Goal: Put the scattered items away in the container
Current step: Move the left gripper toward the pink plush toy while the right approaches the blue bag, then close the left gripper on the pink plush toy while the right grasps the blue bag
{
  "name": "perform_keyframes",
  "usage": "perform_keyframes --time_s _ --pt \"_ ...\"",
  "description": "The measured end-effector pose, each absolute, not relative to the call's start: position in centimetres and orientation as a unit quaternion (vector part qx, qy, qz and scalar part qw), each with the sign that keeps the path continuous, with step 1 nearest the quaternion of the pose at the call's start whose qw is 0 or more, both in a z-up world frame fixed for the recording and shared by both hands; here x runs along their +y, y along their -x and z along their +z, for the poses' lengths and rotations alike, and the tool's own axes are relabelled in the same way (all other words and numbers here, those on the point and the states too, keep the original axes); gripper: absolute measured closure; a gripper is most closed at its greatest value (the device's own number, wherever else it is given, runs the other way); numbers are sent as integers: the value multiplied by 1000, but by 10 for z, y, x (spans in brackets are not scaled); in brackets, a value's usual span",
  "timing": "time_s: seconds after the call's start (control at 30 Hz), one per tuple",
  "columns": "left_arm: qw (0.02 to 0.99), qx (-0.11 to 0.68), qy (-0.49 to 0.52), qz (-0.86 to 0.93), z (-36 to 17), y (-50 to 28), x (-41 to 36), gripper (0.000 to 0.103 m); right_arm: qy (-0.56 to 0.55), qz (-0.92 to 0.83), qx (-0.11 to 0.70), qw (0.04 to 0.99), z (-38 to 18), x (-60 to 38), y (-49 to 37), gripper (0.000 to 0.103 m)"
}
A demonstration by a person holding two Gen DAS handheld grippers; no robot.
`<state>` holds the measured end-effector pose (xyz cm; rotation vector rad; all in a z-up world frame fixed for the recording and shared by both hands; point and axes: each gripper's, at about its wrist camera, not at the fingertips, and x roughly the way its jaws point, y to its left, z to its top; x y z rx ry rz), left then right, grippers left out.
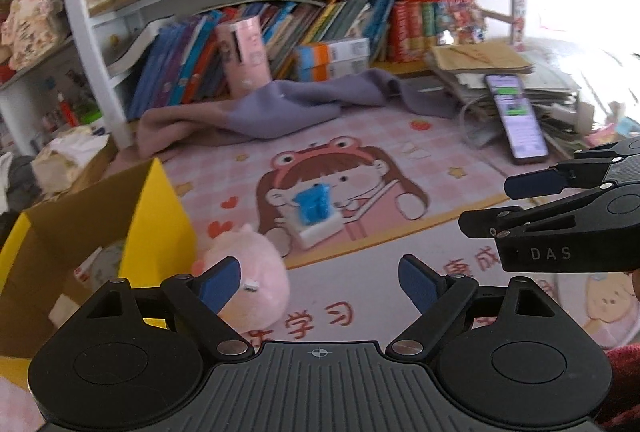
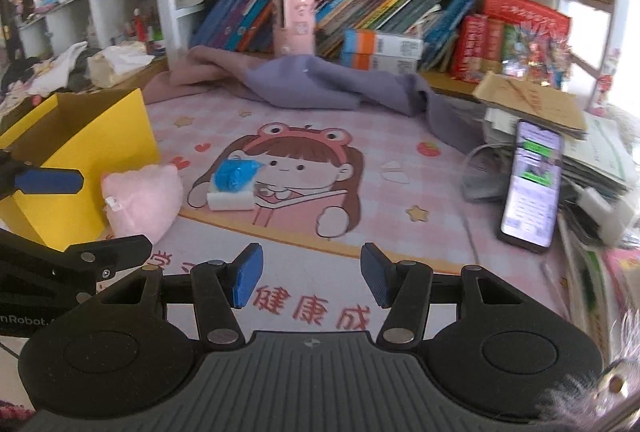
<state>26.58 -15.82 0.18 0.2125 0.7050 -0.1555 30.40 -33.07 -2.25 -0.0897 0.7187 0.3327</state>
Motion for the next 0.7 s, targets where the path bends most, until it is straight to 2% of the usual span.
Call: perform_keyframes --time_s 0.27,0.5,0.7 --pt "919 367 -140 -21 -9 -295 -157 16 28 193 374 907 -37 -325 -345 51" --pt "910 380 -168 4 -18 -309 -163 25 35 230 376 897 -47 -302 -382 50" --pt "903 404 -143 38 -29 -322 -154 30 52 267 381 884 -59 -270 -411 50"
